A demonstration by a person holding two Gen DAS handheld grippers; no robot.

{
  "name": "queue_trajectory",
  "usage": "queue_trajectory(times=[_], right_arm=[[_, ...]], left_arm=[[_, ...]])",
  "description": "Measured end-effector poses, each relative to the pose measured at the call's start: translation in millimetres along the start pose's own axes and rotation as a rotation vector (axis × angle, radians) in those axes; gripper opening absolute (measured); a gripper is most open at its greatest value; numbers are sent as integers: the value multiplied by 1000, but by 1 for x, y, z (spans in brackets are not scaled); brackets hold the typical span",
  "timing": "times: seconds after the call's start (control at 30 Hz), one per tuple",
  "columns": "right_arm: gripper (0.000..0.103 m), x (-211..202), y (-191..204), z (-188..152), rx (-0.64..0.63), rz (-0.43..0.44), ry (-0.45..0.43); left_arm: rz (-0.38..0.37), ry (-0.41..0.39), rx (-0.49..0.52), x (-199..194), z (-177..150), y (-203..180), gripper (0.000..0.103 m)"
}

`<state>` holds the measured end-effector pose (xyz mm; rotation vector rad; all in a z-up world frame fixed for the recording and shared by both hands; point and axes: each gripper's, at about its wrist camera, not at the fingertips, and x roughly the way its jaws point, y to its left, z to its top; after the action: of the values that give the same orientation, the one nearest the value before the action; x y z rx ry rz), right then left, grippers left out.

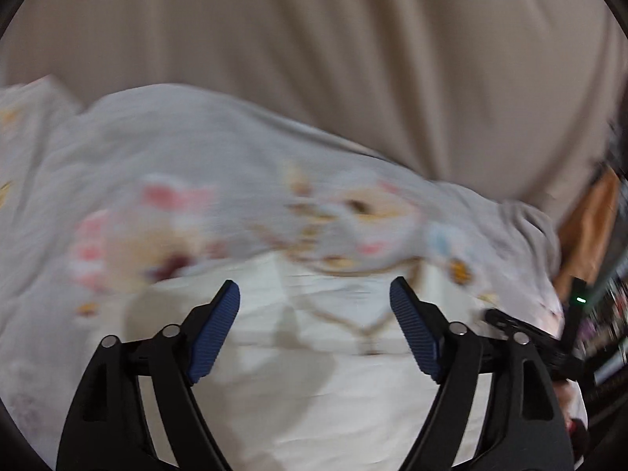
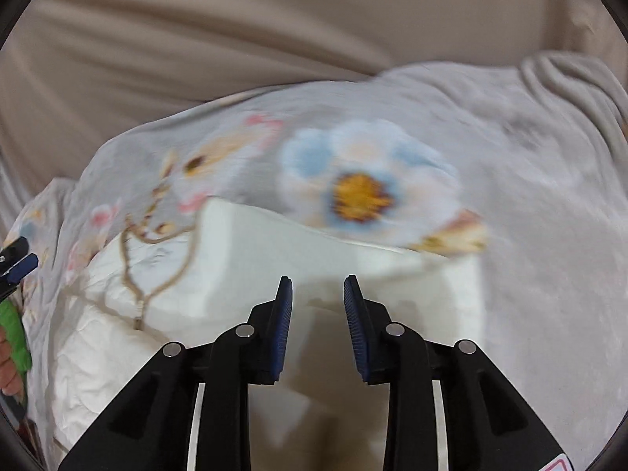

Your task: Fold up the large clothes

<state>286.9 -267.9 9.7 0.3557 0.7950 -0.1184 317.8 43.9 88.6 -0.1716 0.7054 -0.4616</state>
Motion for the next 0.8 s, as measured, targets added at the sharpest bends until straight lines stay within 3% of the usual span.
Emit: queue_trajectory(times=[0.1, 0.2, 0.33, 0.37, 0.5, 0.63, 0.73, 0.8], right_arm=[[25, 2, -32, 3, 86, 60, -1], [25, 8, -32, 11, 80, 87, -3], [24, 28, -24, 17, -12, 86, 53], [18, 37, -24, 15, -40, 51, 80], [0, 51, -44, 6, -13, 32, 101], [0, 54, -80, 3, 163, 188, 101], [0, 23, -82, -2, 130, 82, 21], [14, -20, -84, -15, 78, 41, -48]], left_arm=[[-29, 65, 99, 54, 4, -67, 78], [7, 145, 109, 121, -3, -105, 73], [90, 251, 88, 185, -18, -107, 63], [106, 263, 89, 194, -20, -104, 62], [153, 245, 115, 202, -23, -97, 61], [203, 211, 125, 200, -24, -100, 62], [243, 150, 87, 178, -18, -97, 62], [218, 102, 76, 144, -17, -91, 63]])
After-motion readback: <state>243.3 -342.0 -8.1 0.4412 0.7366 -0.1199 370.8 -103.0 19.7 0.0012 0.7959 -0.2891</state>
